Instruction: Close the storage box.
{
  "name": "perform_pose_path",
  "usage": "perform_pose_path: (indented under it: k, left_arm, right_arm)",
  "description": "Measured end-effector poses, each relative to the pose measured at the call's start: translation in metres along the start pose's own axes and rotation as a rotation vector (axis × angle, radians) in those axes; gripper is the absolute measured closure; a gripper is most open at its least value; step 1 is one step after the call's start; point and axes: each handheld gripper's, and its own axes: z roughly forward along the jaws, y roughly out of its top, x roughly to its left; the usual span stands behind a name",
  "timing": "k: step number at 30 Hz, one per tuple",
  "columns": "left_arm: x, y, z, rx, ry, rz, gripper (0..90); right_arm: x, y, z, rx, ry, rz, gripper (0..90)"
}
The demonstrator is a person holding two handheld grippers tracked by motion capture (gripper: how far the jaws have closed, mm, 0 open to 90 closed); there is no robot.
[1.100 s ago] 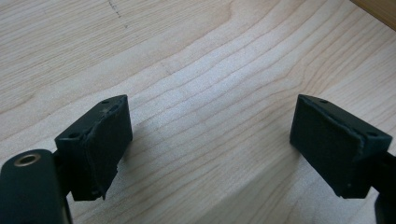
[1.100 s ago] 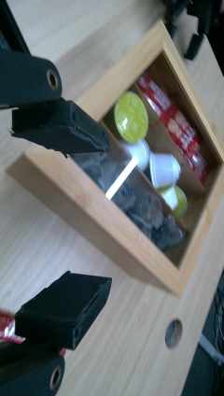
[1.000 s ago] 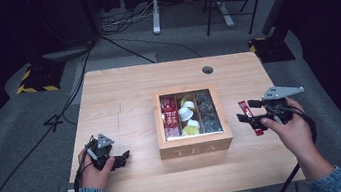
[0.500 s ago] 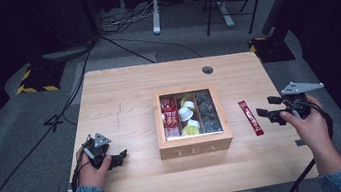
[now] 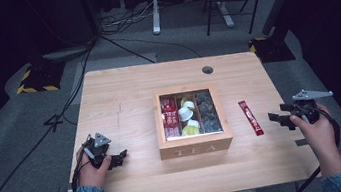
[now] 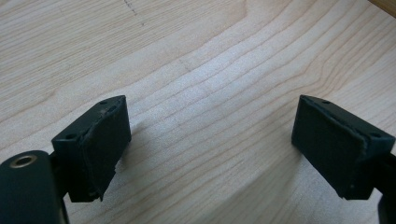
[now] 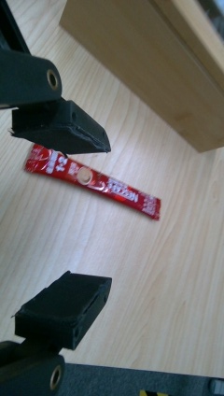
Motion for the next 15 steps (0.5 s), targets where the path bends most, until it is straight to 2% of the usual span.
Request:
perform_pose_path:
  k: [10, 15]
  left_arm:
    - [0.0, 0.0, 0.0, 0.0, -0.001, -0.002, 12.1]
    - [0.0, 0.0, 0.0, 0.001, -0.001, -0.002, 12.1]
  right_arm:
    - [-0.011, -0.033, 0.013, 0.04, -0.013, 0.045, 29.3]
    - [-0.01, -0.048, 0.02, 0.032, -0.033, 0.049, 29.3]
